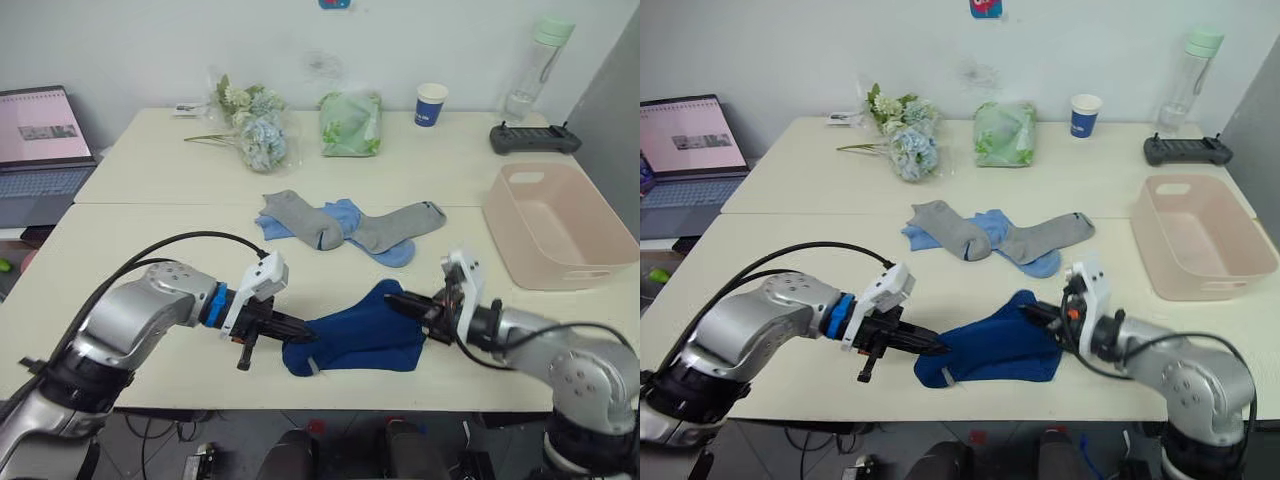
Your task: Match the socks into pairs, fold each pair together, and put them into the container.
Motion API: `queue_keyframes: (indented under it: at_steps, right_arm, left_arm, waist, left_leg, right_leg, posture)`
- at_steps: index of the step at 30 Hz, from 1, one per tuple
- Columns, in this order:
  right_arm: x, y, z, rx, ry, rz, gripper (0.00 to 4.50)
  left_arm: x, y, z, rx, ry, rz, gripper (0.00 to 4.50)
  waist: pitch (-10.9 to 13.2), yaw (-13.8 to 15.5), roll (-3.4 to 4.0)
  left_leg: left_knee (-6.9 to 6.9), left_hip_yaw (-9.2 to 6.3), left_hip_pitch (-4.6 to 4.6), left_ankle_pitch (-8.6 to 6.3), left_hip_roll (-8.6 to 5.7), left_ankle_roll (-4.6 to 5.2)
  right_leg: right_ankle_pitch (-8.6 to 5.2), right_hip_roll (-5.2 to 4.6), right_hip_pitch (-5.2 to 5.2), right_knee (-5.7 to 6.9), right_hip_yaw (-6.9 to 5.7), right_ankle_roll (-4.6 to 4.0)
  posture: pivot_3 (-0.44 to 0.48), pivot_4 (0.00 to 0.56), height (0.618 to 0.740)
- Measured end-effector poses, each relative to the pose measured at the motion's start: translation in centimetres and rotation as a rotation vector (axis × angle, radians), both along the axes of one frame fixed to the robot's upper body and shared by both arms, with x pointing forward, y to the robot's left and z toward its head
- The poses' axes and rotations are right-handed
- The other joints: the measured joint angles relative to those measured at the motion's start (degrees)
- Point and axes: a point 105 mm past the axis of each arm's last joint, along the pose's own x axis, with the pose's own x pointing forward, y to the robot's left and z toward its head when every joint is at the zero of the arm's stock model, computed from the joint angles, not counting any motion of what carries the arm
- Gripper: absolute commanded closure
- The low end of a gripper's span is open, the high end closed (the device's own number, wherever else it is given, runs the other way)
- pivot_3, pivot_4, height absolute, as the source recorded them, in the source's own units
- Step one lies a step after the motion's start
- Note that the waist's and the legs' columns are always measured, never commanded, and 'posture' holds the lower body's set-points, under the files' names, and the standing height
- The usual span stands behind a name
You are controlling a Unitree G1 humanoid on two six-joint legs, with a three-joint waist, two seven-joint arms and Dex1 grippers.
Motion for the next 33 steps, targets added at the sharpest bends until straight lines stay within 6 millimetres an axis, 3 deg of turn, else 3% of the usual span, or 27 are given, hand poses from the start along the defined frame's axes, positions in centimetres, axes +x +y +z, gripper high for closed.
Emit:
queue_keyframes:
  at_steps: [7, 10, 11, 13, 18, 25, 29, 33]
  right_arm:
    - [0.1, -0.6, -1.0, -0.032, 0.028, -0.128, 4.5]
    - [0.5, -0.9, -0.8, -0.038, 0.014, -0.165, 3.71]
    - [0.8, -0.9, -0.6, -0.037, 0.0, -0.171, 3.37]
    - [1.3, -1.2, -0.4, -0.04, -0.023, -0.182, 2.68]
    - [2.6, -2.2, 1.2, -0.084, -0.147, -0.172, 0.89]
    - [2.2, -2.9, 2.0, -0.312, -0.369, 0.13, 0.88]
    - [1.7, -3.9, 1.1, -0.532, -0.552, 0.412, 0.88]
    - [1.5, -5.1, -0.2, -0.644, -0.658, 0.604, 0.88]
  left_arm:
    - [3.1, -1.5, -2.0, 0.065, -0.053, -0.047, 4.47]
    - [4.4, -2.0, -2.0, 0.076, -0.112, -0.058, 4.5]
    - [4.8, -2.1, -1.9, 0.079, -0.133, -0.061, 4.3]
    - [5.6, -2.1, -1.7, 0.086, -0.167, -0.057, 3.85]
    - [6.8, -1.5, -2.3, 0.114, -0.235, -0.024, 2.23]
    - [8.6, -1.1, -1.2, 0.08, -0.456, 0.054, 0.03]
    - [6.4, -1.2, 0.8, -0.021, -0.564, 0.033, 0.03]
    - [3.1, -0.4, 0.8, -0.026, -0.619, -0.022, 0.03]
  waist:
    - [0.0, -0.05, -0.01]
    - [0.0, -0.19, -0.01]
    - [0.0, -0.26, -0.01]
    - [-0.01, -0.26, -0.01]
    - [0.0, -0.2, -0.01]
    - [0.01, -0.28, -0.05]
    - [0.03, -0.42, -0.1]
    - [0.03, -0.31, -0.09]
  left_leg:
    - [0.03, 0.06, 0.0, 0.02, -0.05, 0.0]
    - [0.02, 0.07, 0.0, 0.02, -0.04, -0.01]
    - [0.02, 0.07, 0.0, 0.02, -0.02, -0.01]
    - [0.02, 0.07, 0.01, 0.02, -0.02, -0.01]
    - [0.04, 0.06, -0.01, 0.02, -0.06, 0.0]
    - [0.06, 0.12, 0.01, 0.02, -0.06, 0.03]
    - [0.06, 0.17, -0.01, 0.02, -0.02, 0.02]
    - [0.07, 0.2, 0.1, 0.03, 0.03, 0.01]
  right_leg:
    - [0.0, 0.1, -0.01, 0.0, -0.01, 0.01]
    - [-0.01, 0.1, -0.05, 0.02, 0.02, 0.01]
    - [0.0, 0.08, -0.05, 0.03, 0.03, 0.01]
    - [-0.01, 0.08, -0.05, 0.06, 0.02, 0.01]
    - [-0.01, 0.1, -0.04, 0.02, -0.01, 0.03]
    - [-0.04, 0.09, 0.01, 0.0, -0.04, 0.08]
    - [-0.07, 0.04, 0.02, -0.02, -0.04, 0.15]
    - [-0.06, -0.07, 0.14, -0.01, 0.01, 0.13]
  posture:
    - [0.0, 0.15, 0.74]
    - [0.0, 0.15, 0.74]
    - [0.0, 0.15, 0.74]
    - [0.0, 0.15, 0.74]
    - [0.0, 0.15, 0.74]
    - [0.0, 0.15, 0.74]
    - [0.0, 0.15, 0.74]
    - [0.0, 0.15, 0.74]
